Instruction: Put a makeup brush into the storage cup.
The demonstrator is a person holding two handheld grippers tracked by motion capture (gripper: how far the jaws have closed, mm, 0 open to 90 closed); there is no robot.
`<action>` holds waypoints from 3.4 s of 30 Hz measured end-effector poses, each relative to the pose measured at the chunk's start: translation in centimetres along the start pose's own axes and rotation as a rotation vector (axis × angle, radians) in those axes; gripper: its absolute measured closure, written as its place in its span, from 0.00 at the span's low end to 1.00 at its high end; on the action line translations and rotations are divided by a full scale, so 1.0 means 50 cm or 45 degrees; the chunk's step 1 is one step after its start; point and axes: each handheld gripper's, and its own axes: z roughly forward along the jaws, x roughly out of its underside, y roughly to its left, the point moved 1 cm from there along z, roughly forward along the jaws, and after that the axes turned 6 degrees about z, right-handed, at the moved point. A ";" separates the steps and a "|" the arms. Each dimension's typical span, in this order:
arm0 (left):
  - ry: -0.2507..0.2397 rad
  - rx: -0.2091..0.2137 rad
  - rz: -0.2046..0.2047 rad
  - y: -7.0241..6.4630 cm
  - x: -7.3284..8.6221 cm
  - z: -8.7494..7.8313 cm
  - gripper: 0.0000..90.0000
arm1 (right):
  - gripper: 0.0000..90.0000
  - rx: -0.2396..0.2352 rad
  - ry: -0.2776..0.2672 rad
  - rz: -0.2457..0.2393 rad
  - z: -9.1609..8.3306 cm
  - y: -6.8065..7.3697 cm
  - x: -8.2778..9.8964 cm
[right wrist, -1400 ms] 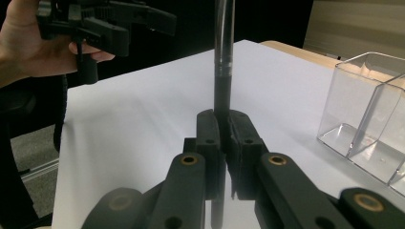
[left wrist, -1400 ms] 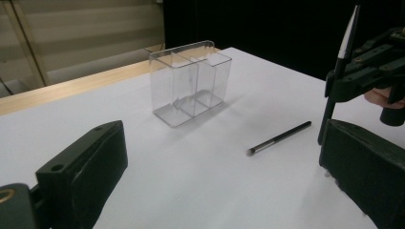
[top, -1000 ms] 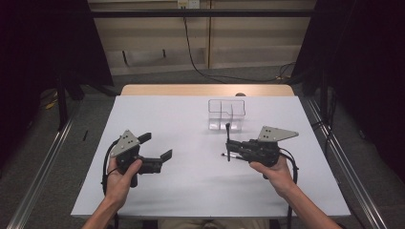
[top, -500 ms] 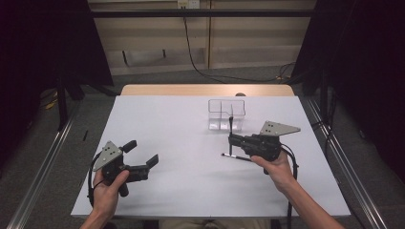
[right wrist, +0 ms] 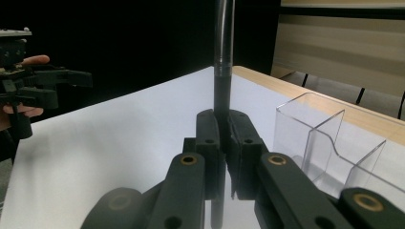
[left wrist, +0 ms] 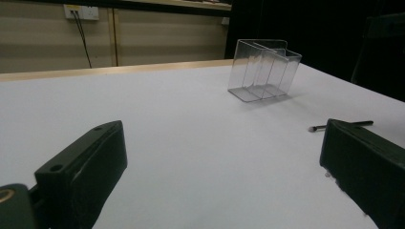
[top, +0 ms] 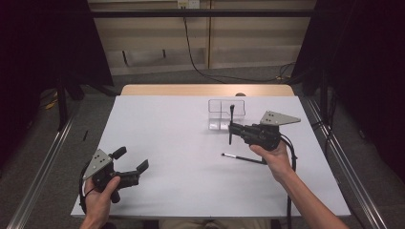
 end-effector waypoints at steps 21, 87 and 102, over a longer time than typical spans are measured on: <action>0.009 0.034 0.033 -0.012 -0.001 0.007 0.02 | 0.94 0.059 -0.081 0.002 0.060 -0.044 -0.093; 0.041 0.038 0.083 -0.009 -0.002 0.008 0.02 | 0.94 0.252 -0.024 0.101 0.194 -0.144 -0.061; 0.038 0.041 0.091 -0.007 -0.002 0.002 0.02 | 0.93 0.242 0.026 0.101 0.220 -0.139 -0.031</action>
